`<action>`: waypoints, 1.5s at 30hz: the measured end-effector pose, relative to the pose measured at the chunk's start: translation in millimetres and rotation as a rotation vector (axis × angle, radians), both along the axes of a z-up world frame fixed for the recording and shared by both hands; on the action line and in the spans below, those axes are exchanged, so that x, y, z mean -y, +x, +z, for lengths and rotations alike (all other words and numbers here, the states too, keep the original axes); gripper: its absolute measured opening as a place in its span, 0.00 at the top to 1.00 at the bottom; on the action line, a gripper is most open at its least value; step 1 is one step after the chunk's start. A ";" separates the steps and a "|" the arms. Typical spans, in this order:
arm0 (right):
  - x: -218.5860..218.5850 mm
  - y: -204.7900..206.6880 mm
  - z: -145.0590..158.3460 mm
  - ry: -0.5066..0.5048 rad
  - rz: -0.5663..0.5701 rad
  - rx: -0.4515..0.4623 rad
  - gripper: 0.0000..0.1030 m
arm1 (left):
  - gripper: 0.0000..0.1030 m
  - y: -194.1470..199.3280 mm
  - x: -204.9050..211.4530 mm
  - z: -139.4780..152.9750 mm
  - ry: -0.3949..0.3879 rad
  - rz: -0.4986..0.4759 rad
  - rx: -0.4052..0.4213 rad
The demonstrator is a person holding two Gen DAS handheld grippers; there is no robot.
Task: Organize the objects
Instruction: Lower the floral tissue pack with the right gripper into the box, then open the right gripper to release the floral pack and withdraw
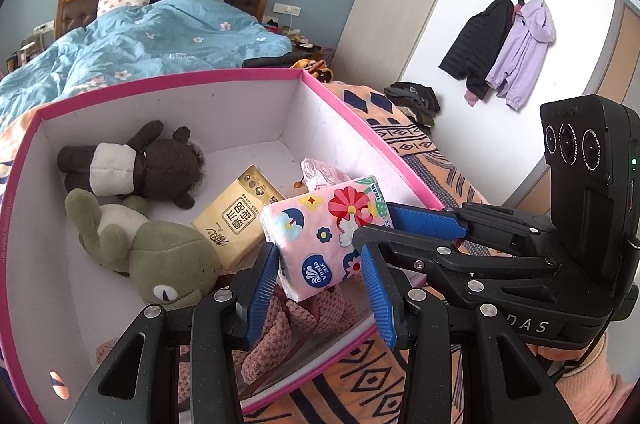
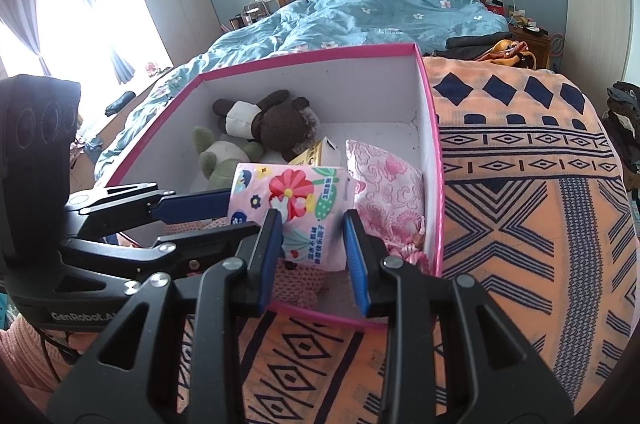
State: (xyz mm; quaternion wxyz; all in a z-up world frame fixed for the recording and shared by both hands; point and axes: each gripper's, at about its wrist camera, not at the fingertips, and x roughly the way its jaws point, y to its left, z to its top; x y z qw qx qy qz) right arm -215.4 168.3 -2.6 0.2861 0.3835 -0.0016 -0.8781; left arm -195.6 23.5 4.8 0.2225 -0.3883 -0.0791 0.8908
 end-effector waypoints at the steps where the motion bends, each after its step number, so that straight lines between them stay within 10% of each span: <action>1: 0.8 -0.7 -0.2 0.004 -0.001 0.002 0.66 | 0.58 -0.5 0.3 -0.1 0.000 0.003 0.000; 13: 12.2 -7.5 -1.8 0.088 -0.018 -0.013 0.66 | 0.58 -1.8 3.1 0.5 -0.014 0.025 -0.010; 24: 11.4 -4.3 -1.0 0.088 -0.025 -0.034 0.60 | 0.27 18.1 3.5 10.0 -0.097 0.067 -0.097; 34: -0.5 45.2 13.4 -0.027 0.029 -0.150 0.40 | 0.00 74.3 12.3 22.4 -0.153 0.147 -0.232; 45: -10.3 108.1 -4.9 -0.022 -0.049 -0.233 0.09 | 0.00 132.5 18.5 1.8 -0.213 0.259 -0.210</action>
